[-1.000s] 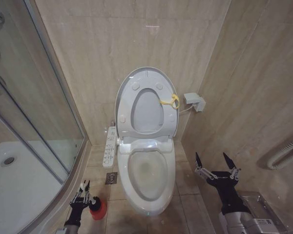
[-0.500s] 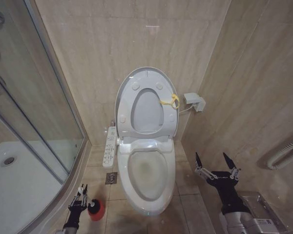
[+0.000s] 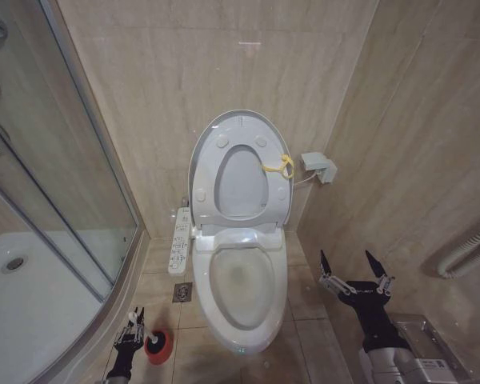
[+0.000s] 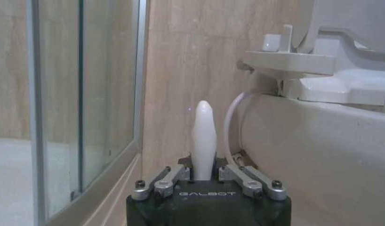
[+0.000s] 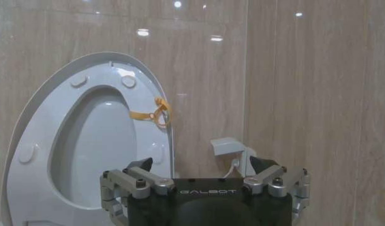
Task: Open the toilet lid, clean the toilet bowl with a toilet brush, close the toilet lid, and flush.
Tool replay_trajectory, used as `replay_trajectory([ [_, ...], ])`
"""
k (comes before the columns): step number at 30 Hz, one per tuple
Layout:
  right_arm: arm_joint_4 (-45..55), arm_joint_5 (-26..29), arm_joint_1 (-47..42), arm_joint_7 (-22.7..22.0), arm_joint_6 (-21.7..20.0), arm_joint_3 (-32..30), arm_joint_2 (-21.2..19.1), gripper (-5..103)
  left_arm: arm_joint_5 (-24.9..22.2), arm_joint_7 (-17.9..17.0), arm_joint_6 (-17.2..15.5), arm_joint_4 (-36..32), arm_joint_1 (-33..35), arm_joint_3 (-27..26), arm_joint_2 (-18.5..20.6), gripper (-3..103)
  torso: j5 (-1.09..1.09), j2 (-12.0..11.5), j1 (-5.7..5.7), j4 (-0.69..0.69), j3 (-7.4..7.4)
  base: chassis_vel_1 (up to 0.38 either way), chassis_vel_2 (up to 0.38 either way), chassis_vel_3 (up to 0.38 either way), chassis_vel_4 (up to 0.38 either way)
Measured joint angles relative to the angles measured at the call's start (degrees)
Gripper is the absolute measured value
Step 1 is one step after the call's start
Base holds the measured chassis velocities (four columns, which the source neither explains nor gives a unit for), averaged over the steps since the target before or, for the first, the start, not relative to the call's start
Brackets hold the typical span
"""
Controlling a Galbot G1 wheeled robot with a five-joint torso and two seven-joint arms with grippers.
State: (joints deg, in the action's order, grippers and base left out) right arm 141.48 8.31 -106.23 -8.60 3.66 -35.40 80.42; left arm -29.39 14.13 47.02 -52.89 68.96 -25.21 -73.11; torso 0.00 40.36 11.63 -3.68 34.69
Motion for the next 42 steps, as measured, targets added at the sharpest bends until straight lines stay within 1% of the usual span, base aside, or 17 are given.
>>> replay_trajectory([
  [3,0.0,0.0,0.0,0.0,0.0,0.0,0.0,100,0.0,0.2,0.0,0.7,-0.5,0.2,0.0,20,0.00,0.0,0.00,0.01,0.00,0.000,0.000,0.000,0.000],
  [5,0.0,0.0,0.0,0.0,0.0,0.0,0.0,100,0.1,1.7,0.0,1.3,-1.1,0.3,0.1,20,0.00,0.0,0.00,0.01,0.00,0.000,0.000,0.000,0.000],
  [10,0.0,0.0,0.0,0.0,0.0,0.0,0.0,100,0.3,2.6,-0.1,1.7,-1.7,0.4,0.2,20,0.00,0.0,0.00,0.01,0.00,0.000,0.000,0.000,0.000],
  [18,0.0,0.0,0.0,0.0,0.0,0.0,0.0,100,1.9,2.7,-0.2,2.8,-2.1,0.4,0.2,20,0.00,0.0,0.00,0.01,0.00,0.000,0.000,0.000,0.000],
  [31,0.0,0.0,0.0,0.0,0.0,0.0,0.0,100,2.1,3.6,-0.3,1.9,-1.1,-0.2,0.3,20,0.00,0.0,0.00,0.00,0.00,0.000,0.000,0.000,0.000],
  [32,0.0,0.0,0.0,0.0,0.0,0.0,0.0,100,2.1,3.6,-0.3,1.7,-1.0,-0.2,0.4,34,0.00,0.0,0.00,0.01,0.00,0.000,0.000,0.000,0.000],
  [38,0.0,0.0,0.0,0.0,0.0,0.0,0.0,100,2.1,3.6,-0.4,-0.1,0.0,-0.5,0.6,34,0.00,0.0,0.00,0.01,0.00,0.000,0.000,0.000,0.000],
  [39,0.0,0.0,0.0,0.0,0.0,0.0,0.0,100,2.0,3.5,-0.7,-0.9,0.4,-0.6,0.6,62,0.00,0.0,0.00,0.01,0.00,0.000,0.000,0.000,0.000],
  [42,0.0,0.0,0.0,0.0,0.0,0.0,0.0,100,2.0,3.5,-1.5,-2.5,1.1,-0.7,0.7,62,0.00,0.0,0.00,0.01,0.00,0.000,0.000,0.000,0.000],
])
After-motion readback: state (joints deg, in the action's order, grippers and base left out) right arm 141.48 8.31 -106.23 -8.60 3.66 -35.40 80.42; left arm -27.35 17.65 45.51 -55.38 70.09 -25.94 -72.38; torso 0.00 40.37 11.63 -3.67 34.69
